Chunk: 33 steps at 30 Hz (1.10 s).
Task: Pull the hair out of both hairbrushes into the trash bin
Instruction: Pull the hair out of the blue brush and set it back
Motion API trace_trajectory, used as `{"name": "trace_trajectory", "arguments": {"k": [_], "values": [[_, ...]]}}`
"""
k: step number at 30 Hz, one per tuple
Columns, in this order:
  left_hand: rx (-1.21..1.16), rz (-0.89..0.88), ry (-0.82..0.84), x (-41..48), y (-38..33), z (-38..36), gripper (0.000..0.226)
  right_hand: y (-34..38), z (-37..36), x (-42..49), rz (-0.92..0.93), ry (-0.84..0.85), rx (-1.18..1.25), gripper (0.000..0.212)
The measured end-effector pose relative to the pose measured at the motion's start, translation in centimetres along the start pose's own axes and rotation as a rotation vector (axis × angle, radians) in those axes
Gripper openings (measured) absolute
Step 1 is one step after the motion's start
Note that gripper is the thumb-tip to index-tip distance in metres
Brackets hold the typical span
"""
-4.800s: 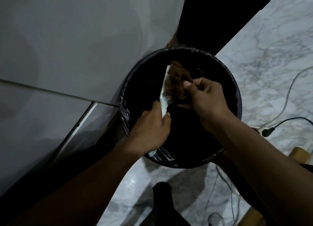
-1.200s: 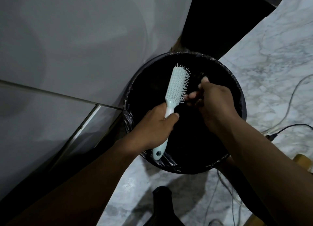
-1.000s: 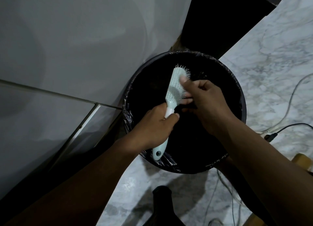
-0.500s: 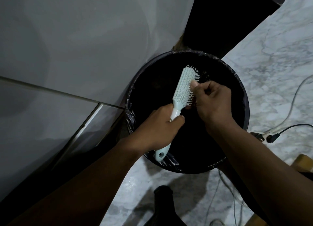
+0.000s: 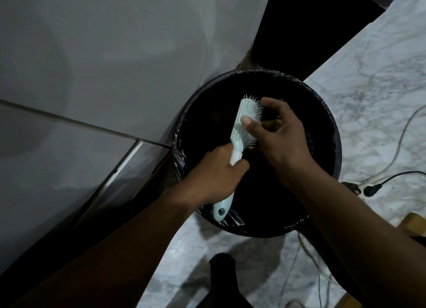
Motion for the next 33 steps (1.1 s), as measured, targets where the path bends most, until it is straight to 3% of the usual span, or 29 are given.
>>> {"name": "trace_trajectory", "arguments": {"k": [5, 10, 15, 17, 20, 23, 26, 33], "values": [[0.0, -0.024, 0.023, -0.3, -0.7, -0.5, 0.021, -0.1, 1.9, 0.5, 0.088, -0.17, -0.162, 0.03], [0.015, -0.048, 0.048, -0.4, -1.1, -0.7, 0.012, -1.4, 3.3, 0.8, 0.015, -0.286, -0.104, 0.008], [-0.045, -0.017, 0.031, -0.3, -0.8, -0.3, 0.019, -2.5, 2.8, 0.8, -0.155, -0.241, 0.158, 0.021], [-0.06, 0.005, 0.033, -0.2, -0.6, -0.3, 0.02, -2.9, 2.3, 0.8, -0.233, -0.185, 0.245, 0.035], [-0.047, 0.005, 0.074, -0.3, -0.7, -0.9, 0.025, -2.5, 1.5, 0.8, -0.2, -0.081, 0.081, 0.062], [-0.064, -0.004, 0.134, -0.6, -0.9, -1.5, 0.024, -2.3, 1.4, 0.8, -0.146, -0.073, -0.038, 0.064], [-0.076, -0.013, 0.147, -0.8, -1.0, -1.5, 0.022, -1.6, 1.3, 0.9, -0.09, -0.052, -0.049, 0.085], [-0.176, 0.003, 0.209, -0.9, -1.4, -1.7, 0.019, -0.1, 1.5, 1.1, 0.053, -0.031, -0.055, 0.065]]}}
Point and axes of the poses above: each hand's wrist, its own x-axis towards the middle knuckle, its own z-axis out of the back of the hand, y = z × x, the point moved 10 cm from there along x, towards the middle knuckle, and after that the axes turned 10 degrees about -x, right-handed, at the moved point
